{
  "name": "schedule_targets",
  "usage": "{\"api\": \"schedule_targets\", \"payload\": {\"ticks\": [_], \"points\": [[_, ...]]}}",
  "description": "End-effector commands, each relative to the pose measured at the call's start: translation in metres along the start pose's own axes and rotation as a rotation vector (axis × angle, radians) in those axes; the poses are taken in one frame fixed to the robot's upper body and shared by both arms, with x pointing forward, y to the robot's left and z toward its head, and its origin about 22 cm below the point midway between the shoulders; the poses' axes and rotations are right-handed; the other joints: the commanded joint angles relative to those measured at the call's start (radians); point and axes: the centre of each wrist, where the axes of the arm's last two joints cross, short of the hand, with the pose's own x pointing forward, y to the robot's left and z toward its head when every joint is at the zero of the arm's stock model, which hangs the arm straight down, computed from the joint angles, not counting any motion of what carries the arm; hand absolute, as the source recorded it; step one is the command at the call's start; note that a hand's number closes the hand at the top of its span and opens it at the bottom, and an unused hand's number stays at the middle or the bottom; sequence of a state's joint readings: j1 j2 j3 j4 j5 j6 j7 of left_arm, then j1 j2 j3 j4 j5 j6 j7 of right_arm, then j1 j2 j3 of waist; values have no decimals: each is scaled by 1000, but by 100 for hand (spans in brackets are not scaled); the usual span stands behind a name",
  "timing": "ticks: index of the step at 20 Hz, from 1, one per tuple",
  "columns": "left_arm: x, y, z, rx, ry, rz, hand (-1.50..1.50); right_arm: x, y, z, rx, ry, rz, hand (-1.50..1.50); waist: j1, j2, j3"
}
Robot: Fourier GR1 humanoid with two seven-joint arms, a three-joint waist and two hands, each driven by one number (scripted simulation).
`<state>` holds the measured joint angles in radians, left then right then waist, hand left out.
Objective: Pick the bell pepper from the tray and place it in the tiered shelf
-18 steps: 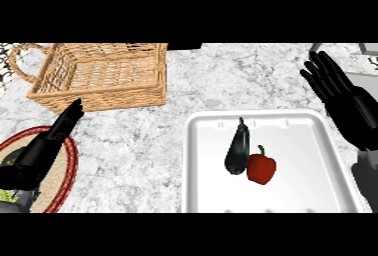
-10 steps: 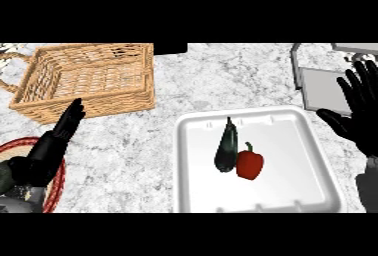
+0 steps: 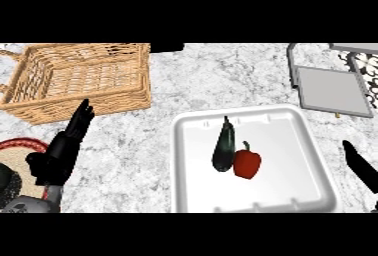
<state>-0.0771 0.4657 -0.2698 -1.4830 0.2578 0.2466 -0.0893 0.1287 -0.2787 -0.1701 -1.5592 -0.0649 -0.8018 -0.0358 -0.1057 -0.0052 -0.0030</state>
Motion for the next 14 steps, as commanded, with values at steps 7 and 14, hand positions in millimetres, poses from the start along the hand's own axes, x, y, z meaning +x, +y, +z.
{"api": "schedule_targets", "payload": {"ticks": [7, 14], "points": [[10, -48, -20, -60, -13, -3, 0, 23, -26, 118, 110, -46, 50, -150, 82, 7, -2], [22, -58, -30, -83, -19, 15, 0, 54, -46, 122, 214, 27, 259, -150, 109, 13, -3]]}}
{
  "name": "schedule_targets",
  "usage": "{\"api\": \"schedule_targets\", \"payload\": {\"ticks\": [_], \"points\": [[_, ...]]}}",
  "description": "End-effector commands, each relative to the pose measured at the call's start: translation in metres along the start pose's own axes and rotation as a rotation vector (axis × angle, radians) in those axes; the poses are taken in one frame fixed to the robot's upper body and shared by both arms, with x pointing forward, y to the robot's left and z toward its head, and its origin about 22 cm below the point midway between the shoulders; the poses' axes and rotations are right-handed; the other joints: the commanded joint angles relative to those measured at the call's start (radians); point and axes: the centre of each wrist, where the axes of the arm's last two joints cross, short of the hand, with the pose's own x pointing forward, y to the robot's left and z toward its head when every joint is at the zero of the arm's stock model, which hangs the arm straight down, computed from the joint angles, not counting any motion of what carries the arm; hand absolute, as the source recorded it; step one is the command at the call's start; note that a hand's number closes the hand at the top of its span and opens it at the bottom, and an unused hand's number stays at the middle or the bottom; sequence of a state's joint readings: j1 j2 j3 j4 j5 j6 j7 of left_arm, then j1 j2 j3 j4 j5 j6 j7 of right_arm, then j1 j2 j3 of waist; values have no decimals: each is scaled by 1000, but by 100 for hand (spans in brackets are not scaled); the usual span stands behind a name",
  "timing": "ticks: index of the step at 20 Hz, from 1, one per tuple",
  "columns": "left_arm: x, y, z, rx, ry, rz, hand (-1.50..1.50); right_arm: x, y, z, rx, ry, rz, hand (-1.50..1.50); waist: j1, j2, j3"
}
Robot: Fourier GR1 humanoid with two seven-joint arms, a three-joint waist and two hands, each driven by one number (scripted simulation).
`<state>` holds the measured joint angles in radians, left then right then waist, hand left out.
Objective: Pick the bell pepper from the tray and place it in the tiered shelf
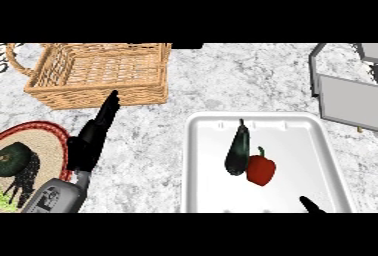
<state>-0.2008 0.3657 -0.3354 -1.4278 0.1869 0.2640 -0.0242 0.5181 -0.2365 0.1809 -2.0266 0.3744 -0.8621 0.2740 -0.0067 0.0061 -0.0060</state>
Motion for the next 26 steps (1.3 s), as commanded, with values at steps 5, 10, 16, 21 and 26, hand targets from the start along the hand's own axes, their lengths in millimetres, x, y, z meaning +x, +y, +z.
{"api": "schedule_targets", "payload": {"ticks": [5, 10, 16, 21, 26], "points": [[10, -5, -6, -29, -18, -23, 0, 31, -20, 4, 196, 113, 307, -150, 40, 11, -5], [15, -6, -8, -47, -26, -12, 0, 59, -29, 1, 290, 212, 535, -150, 56, 12, -5], [15, -18, -14, -57, -36, -19, 0, 103, -3, 11, 314, 291, 606, -150, 52, 7, 0], [15, -16, -17, -38, -27, 2, 0, 127, 20, 21, 307, 280, 616, -150, 42, 0, 0], [1, -15, -11, -27, -14, -4, 0, 139, 46, 25, 298, 259, 648, -150, 24, -2, 1]]}}
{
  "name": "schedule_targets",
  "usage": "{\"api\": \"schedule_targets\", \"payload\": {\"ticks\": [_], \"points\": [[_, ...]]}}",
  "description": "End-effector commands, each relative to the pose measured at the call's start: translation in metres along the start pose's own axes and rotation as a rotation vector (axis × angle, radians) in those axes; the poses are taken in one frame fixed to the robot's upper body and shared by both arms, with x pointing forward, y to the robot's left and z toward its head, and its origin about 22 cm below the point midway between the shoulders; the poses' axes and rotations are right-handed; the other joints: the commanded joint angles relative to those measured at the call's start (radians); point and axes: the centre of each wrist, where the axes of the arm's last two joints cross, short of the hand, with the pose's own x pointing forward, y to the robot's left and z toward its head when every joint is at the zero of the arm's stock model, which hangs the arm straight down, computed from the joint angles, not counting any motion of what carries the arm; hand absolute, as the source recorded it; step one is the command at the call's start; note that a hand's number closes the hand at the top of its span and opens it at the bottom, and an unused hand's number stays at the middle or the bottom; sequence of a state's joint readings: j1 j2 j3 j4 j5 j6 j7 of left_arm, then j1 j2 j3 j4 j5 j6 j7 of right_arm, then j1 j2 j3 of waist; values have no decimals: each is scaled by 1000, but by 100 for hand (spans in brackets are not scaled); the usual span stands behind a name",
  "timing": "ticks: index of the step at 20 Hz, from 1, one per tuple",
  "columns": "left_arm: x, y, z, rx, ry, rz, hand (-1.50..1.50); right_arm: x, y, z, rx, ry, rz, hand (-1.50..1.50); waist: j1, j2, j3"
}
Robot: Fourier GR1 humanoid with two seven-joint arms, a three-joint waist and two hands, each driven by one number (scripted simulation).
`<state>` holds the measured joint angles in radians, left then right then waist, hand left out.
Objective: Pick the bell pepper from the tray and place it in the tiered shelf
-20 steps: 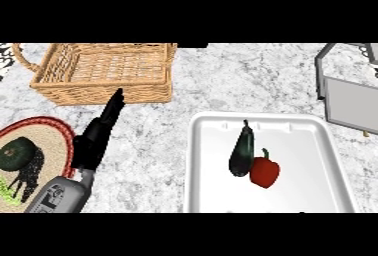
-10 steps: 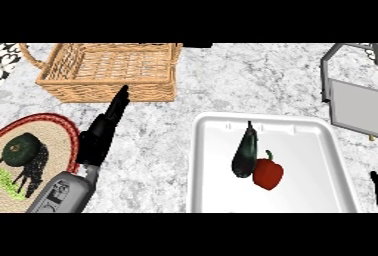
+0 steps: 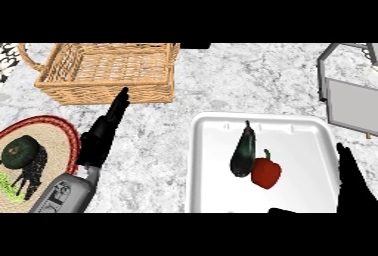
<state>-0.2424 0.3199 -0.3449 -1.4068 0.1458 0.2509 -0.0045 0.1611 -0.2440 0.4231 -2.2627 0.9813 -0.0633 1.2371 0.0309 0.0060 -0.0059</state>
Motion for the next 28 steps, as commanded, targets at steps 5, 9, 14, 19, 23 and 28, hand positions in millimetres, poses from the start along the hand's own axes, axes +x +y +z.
{"api": "schedule_targets", "payload": {"ticks": [5, 9, 14, 19, 23, 28], "points": [[-6, -2, 4, 19, 23, 11, 0, 51, 21, 0, -32, 184, 84, -150, -11, -4, 3], [-7, 12, 8, 24, 8, 1, 0, 58, 31, 4, -12, 175, 75, -150, -15, -7, 3], [-3, 12, 6, 24, 15, -5, 0, 63, 30, -7, -6, 190, 91, -150, -22, -7, 4], [-11, 0, 6, 19, 11, 18, 0, 53, 54, -7, 1, 232, 108, -150, -29, -6, 5], [-5, 5, 2, 29, 11, -15, 0, 59, 36, -17, -11, 239, 106, -150, -31, -7, 5], [-5, 10, 5, 30, 13, 17, 0, 55, 59, -14, 23, 245, 151, -150, -26, -7, 4]]}}
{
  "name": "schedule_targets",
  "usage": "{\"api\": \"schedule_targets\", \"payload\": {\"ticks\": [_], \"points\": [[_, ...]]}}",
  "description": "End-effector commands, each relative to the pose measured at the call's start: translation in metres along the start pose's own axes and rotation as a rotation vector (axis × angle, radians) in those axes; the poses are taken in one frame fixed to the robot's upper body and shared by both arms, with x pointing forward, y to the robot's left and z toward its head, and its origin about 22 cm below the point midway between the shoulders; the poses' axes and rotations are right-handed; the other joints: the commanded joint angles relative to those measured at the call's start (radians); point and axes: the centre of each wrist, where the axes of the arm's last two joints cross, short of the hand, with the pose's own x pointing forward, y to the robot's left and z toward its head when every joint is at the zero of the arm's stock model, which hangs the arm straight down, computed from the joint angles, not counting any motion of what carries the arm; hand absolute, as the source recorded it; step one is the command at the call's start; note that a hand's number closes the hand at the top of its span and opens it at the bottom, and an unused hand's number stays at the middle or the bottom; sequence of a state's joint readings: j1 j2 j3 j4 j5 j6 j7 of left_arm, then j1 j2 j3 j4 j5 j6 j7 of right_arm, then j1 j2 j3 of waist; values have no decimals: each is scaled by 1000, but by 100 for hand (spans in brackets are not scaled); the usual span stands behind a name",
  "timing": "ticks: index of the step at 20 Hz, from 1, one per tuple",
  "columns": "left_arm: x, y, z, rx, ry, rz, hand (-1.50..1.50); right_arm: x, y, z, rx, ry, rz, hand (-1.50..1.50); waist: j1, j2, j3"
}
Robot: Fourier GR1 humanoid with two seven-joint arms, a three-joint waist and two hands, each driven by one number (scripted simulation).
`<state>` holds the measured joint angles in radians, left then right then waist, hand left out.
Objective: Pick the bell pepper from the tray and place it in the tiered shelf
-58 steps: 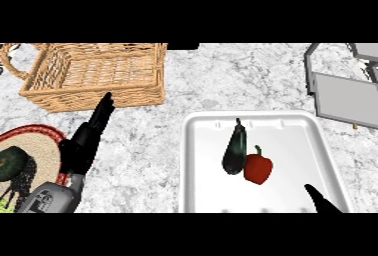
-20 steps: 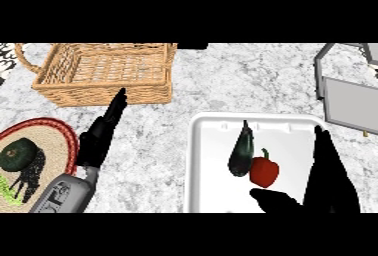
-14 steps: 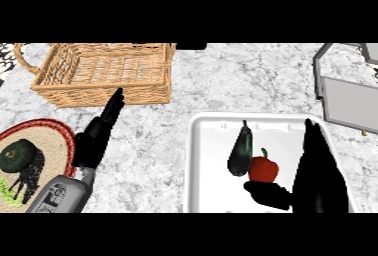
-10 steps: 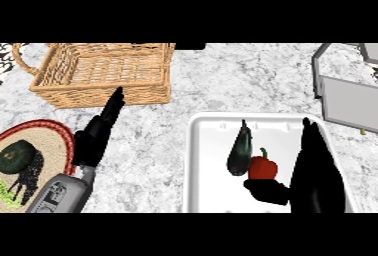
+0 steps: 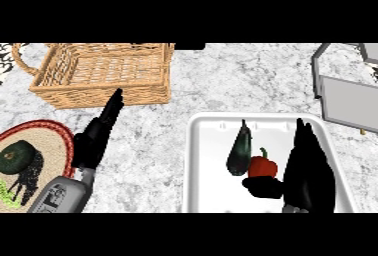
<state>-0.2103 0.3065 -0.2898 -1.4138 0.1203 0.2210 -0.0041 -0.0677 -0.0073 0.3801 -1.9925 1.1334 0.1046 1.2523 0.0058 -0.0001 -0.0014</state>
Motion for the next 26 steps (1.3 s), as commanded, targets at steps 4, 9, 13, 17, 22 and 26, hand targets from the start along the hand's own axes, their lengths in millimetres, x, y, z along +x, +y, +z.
{"api": "schedule_targets", "payload": {"ticks": [4, 9, 13, 17, 22, 26], "points": [[-3, 2, 6, 0, 11, 21, 0, 8, 10, -2, 25, 222, 42, -150, 1, 0, 0], [-6, -9, 5, 0, 1, 6, 0, 2, 17, 0, 37, 238, 61, -150, -6, -1, 0], [-4, 2, 0, 17, 5, -7, 0, -3, 26, -4, 35, 257, 56, -150, -7, -1, 1], [-3, -11, -3, 6, -6, 6, 0, 2, 35, -7, 39, 259, 47, -150, -5, 1, 1], [0, -6, -14, 3, -4, 5, 0, -14, 41, -29, 59, 252, 76, -150, -11, 2, 1], [8, 3, -6, -11, -6, -4, 0, 1, 52, -36, 54, 270, 44, -150, 3, 2, 1]]}}
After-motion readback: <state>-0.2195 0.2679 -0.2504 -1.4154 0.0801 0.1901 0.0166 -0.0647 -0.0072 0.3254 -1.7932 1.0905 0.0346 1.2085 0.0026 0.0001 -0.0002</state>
